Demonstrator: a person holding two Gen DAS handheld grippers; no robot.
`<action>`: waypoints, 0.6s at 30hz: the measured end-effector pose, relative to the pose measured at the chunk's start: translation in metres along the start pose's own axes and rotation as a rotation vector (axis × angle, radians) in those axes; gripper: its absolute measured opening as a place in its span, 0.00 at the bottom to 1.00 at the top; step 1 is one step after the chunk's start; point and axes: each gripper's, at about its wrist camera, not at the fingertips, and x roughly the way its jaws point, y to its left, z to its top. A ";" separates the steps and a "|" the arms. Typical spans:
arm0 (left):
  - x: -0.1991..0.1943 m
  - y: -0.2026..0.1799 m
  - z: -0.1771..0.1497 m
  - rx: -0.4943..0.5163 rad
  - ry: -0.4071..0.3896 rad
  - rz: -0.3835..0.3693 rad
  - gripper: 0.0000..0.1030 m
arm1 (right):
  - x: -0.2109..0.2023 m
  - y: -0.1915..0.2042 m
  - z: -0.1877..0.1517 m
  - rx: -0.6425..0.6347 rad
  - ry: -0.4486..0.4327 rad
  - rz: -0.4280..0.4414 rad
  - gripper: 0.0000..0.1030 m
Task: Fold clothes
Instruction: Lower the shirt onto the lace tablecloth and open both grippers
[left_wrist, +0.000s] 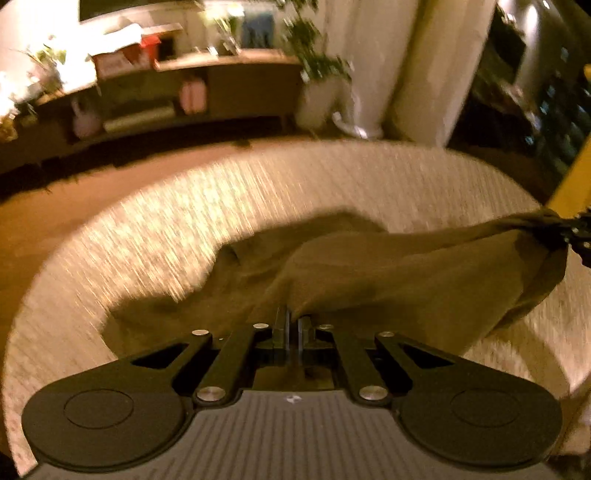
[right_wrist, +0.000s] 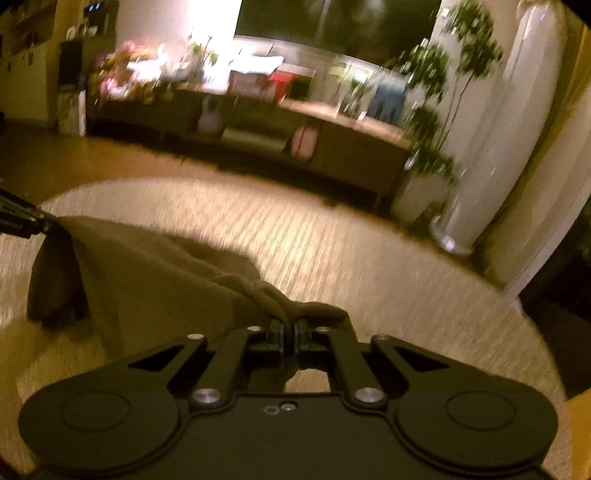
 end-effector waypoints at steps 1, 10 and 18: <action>0.006 0.000 -0.005 0.006 0.021 -0.013 0.03 | 0.004 0.000 -0.009 -0.002 0.025 0.016 1.00; 0.046 -0.009 -0.063 0.059 0.168 -0.045 0.03 | 0.044 0.008 -0.083 0.023 0.225 0.149 1.00; 0.011 0.004 -0.055 0.125 0.106 -0.073 0.23 | 0.010 0.001 -0.056 -0.057 0.116 0.243 1.00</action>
